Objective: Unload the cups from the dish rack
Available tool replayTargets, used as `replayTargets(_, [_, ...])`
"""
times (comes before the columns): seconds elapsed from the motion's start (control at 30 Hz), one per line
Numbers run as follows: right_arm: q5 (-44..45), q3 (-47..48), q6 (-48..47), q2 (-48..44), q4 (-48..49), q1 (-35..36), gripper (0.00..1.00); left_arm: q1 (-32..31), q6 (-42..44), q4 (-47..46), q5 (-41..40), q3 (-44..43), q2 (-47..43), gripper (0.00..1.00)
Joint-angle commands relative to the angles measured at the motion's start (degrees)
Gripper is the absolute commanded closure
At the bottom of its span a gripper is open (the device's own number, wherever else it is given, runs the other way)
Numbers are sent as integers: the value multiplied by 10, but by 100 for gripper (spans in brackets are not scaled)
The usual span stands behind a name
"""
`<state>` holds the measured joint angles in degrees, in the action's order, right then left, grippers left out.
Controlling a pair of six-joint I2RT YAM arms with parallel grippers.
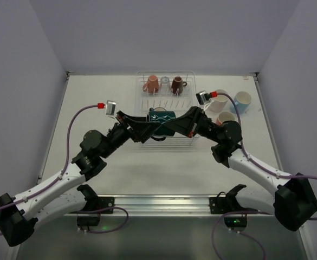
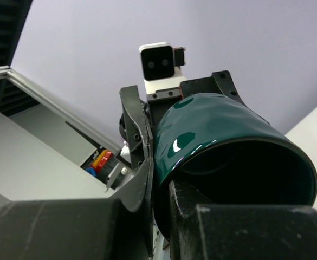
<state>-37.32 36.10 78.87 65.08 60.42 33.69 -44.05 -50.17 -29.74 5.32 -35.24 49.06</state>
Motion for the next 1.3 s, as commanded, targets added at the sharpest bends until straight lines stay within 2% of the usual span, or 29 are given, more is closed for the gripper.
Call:
replayTargets(0.0, [7,-3,-36,-35,-41,-13,100,3,43,14,-47,-41,-28,14])
replayTargets(0.03, [1,3,-62,-49,-100,-15,100,3,73,80,-64,-53,-33,7])
replayTargets(0.07, [13,32,-98,-65,-175,-15,100,3,88,121,-112,-84,-43,3])
replayTargets(0.1, [29,59,-216,-95,-390,-12,100,3,107,160,-139,-102,-45,1])
replayTargets(0.13, [58,90,-281,-107,-496,-4,100,2,138,238,-163,-117,-45,0])
replayTargets(0.17, [99,129,-329,-116,-576,14,100,3,151,274,-205,-131,-42,0])
replayTargets(0.2, [174,140,-400,-134,-702,21,100,3,170,335,-220,-147,-41,0])
replayTargets(0.27, [217,164,-449,-146,-803,23,100,3,190,362,-231,-147,-43,0])
replayTargets(0.3, [258,167,-478,-152,-886,23,100,3,205,386,-233,-142,-43,0])
replayTargets(0.4, [303,159,-502,-181,-992,25,100,3,233,439,-251,-146,-35,0])
replayTargets(0.5, [335,142,-501,-188,-1058,35,100,3,260,473,-266,-162,-19,0])
replayTargets(0.7, [431,115,-463,-138,-1100,88,100,2,284,499,-240,-199,56,0])
replayTargets(0.87, [488,100,-422,-74,-1076,149,100,2,284,501,-240,-218,97,0])
replayTargets(1.0, [512,93,-417,-18,-1051,157,100,2,284,489,-240,-228,118,0])
replayTargets(1.27, [534,93,-408,60,-1002,160,100,2,280,465,-239,-260,214,0])
